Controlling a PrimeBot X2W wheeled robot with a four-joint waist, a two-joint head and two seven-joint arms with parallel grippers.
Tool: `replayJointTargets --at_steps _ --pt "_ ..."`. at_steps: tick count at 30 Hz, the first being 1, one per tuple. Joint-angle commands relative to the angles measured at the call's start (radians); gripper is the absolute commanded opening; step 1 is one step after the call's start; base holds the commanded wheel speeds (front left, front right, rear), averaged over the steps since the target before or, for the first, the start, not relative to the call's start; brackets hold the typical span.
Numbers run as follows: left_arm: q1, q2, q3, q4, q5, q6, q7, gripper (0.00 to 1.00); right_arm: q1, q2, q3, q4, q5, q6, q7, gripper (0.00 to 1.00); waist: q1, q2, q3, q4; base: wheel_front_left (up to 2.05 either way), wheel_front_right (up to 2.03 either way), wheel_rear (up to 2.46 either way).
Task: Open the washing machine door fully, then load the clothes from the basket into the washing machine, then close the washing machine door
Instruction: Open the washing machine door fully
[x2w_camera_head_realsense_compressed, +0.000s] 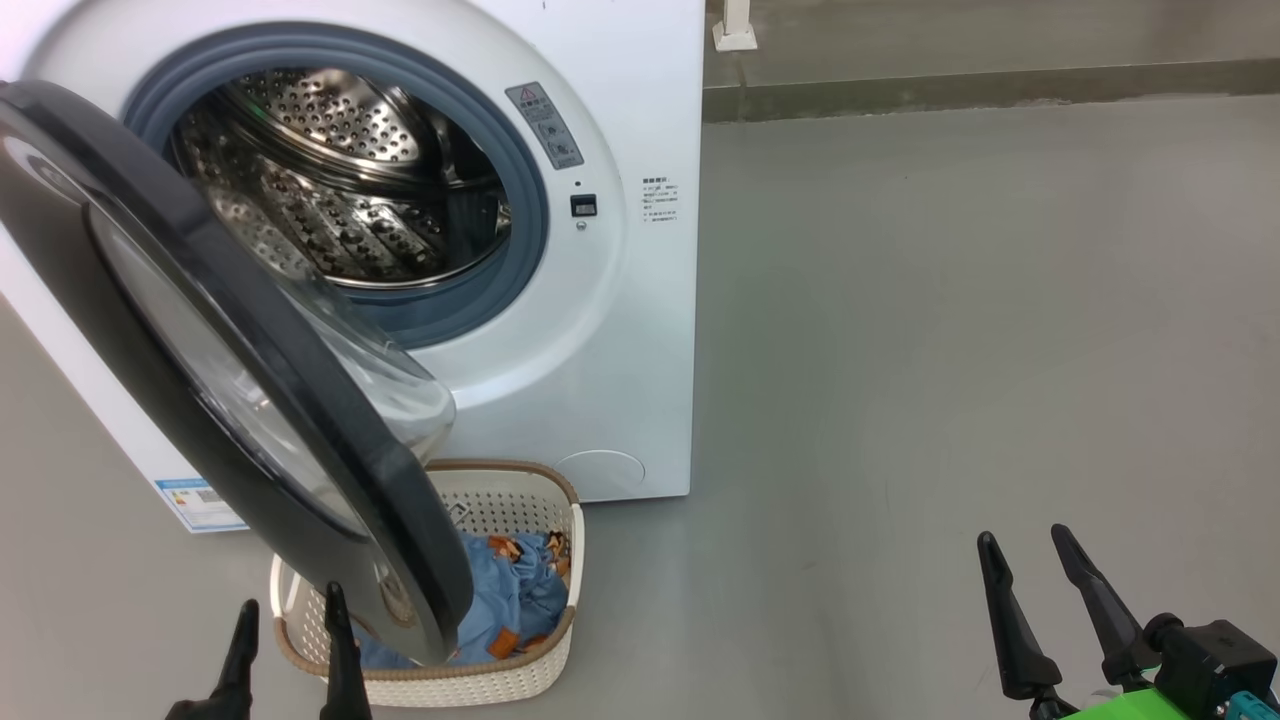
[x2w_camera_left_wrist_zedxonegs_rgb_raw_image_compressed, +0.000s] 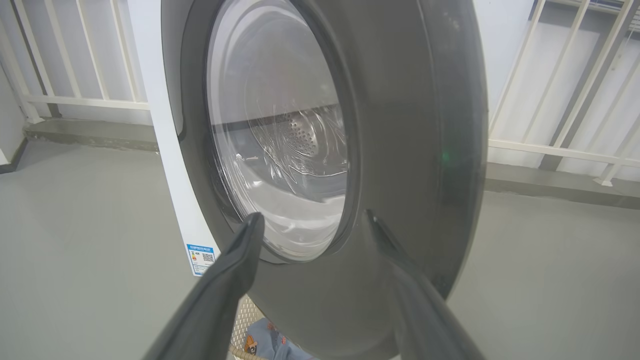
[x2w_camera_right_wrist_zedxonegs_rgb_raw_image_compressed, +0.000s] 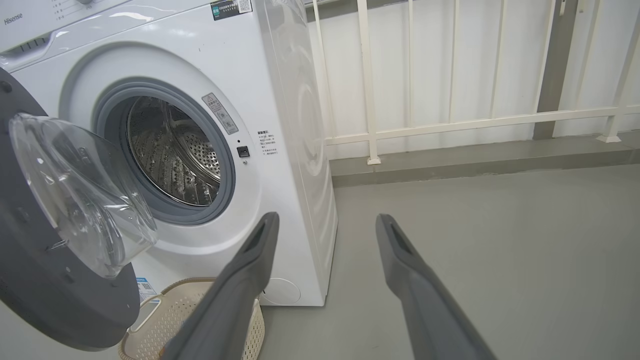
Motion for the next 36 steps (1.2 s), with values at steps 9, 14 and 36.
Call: replayJointTargets --at_steps 9,14,36 --pt "-0.021 0.010 0.024 -0.027 -0.002 0.002 -0.006 1.00 -0.027 -0.005 0.025 -0.031 -0.004 0.002 -0.007 1.00 0.0000 -0.0001 0.006 -0.010 0.00 0.00 0.00" --pt "-0.022 0.010 0.018 -0.027 -0.001 0.004 -0.006 1.00 -0.029 -0.005 0.028 -0.024 -0.007 0.002 -0.013 1.00 0.0000 -0.0001 0.010 -0.012 0.00 0.00 0.00" --pt "-0.026 0.010 0.012 -0.031 -0.019 -0.022 -0.006 1.00 -0.038 -0.005 0.035 -0.001 -0.017 0.002 -0.027 1.00 0.0000 -0.0001 0.011 -0.006 0.00 0.00 0.00"
